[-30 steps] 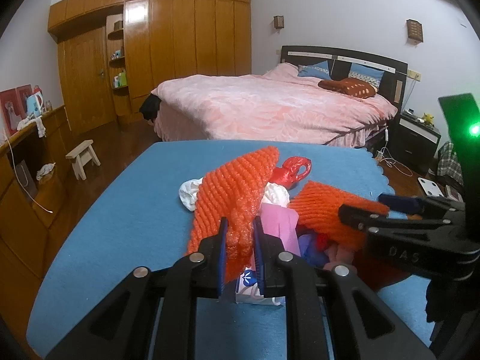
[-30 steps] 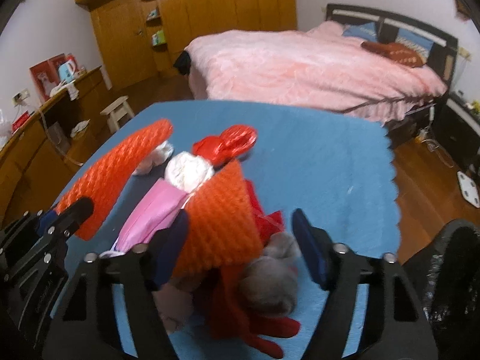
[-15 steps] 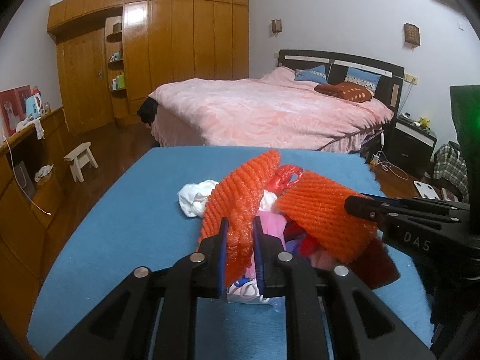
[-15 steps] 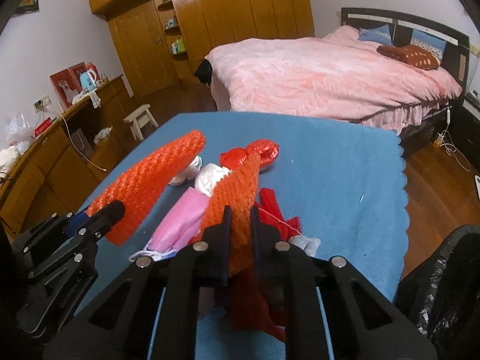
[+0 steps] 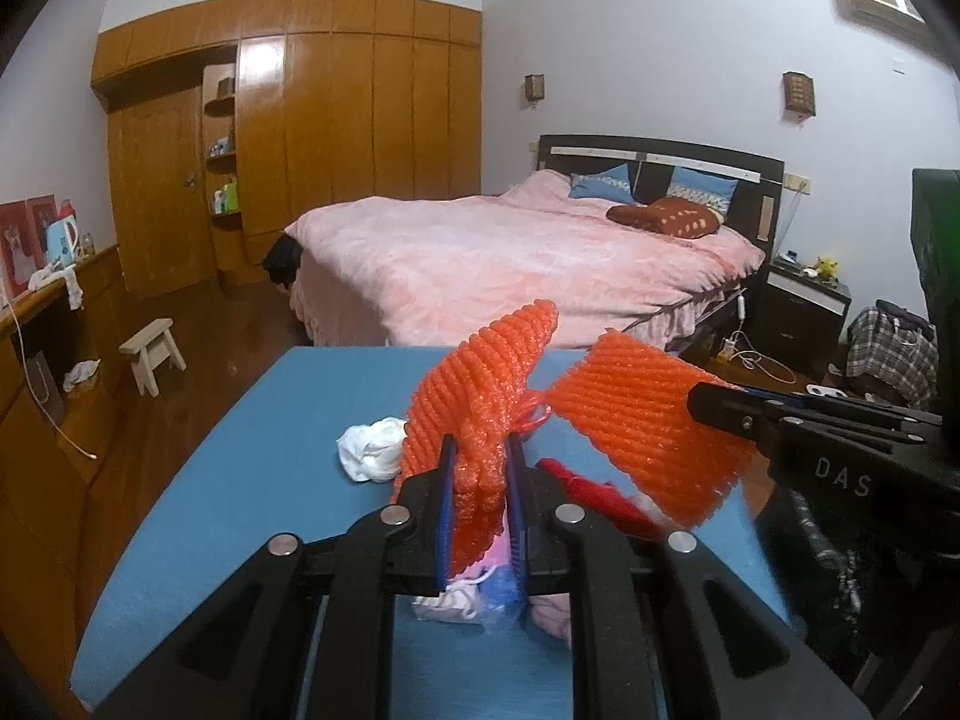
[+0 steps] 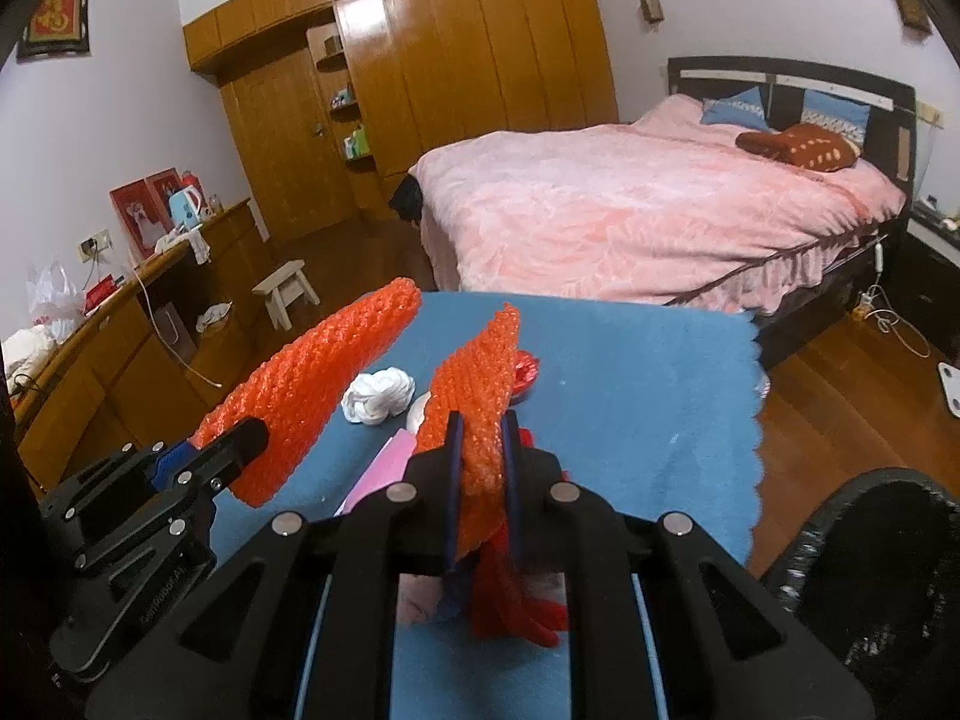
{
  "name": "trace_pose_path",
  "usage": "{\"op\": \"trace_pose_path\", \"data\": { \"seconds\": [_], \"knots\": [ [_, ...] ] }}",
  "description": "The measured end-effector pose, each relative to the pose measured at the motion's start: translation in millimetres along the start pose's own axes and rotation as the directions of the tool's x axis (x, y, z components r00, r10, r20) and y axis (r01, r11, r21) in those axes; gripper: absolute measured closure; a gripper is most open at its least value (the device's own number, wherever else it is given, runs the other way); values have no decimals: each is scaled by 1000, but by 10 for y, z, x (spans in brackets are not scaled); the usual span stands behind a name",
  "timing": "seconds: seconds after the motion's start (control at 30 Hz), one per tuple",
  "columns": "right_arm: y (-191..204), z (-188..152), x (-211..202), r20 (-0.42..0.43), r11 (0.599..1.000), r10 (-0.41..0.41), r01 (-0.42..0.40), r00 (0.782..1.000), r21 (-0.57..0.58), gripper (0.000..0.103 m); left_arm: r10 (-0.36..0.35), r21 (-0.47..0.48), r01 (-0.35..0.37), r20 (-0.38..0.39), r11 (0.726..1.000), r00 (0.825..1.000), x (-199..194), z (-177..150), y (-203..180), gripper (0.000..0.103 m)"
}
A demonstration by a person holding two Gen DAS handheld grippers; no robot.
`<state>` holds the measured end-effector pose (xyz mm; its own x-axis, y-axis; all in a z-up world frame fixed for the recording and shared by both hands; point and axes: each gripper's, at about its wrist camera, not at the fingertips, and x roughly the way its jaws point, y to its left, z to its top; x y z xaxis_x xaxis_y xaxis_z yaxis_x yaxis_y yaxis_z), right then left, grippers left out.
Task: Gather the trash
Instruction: 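Carry both orange mesh nets over the trash bin with both tools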
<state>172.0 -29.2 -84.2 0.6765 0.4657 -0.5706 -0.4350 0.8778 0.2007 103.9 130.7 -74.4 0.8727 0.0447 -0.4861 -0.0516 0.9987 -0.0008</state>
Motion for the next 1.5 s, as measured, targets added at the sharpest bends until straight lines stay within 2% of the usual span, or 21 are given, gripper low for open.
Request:
{"op": "trace_pose_path", "data": {
  "seconds": [0.3,0.53,0.77,1.1,1.33,1.5],
  "knots": [
    [-330,-70,-552,57,997,-71,69,996,43,92,-95,25,95,1,995,995,-124,45,-364,88],
    [-740,-199,-974,85,983,-172,164,981,86,92,-201,67,201,-6,977,980,-168,73,-830,88],
    [-1241,-465,-1318,74,947,-301,289,951,140,92,-304,121,304,-23,945,952,-155,77,-1402,88],
    [-1968,-916,-1657,18,875,-438,422,899,237,91,-426,183,433,-78,882,901,-100,-13,-2214,88],
    [-2299,-1178,-1818,-17,831,-490,473,872,293,91,-486,221,506,-139,834,863,-3,-134,-2750,88],
    [-2436,-1369,-1891,-39,806,-514,498,857,319,89,-504,221,529,-163,819,848,81,-178,-2902,85]
  ]
}}
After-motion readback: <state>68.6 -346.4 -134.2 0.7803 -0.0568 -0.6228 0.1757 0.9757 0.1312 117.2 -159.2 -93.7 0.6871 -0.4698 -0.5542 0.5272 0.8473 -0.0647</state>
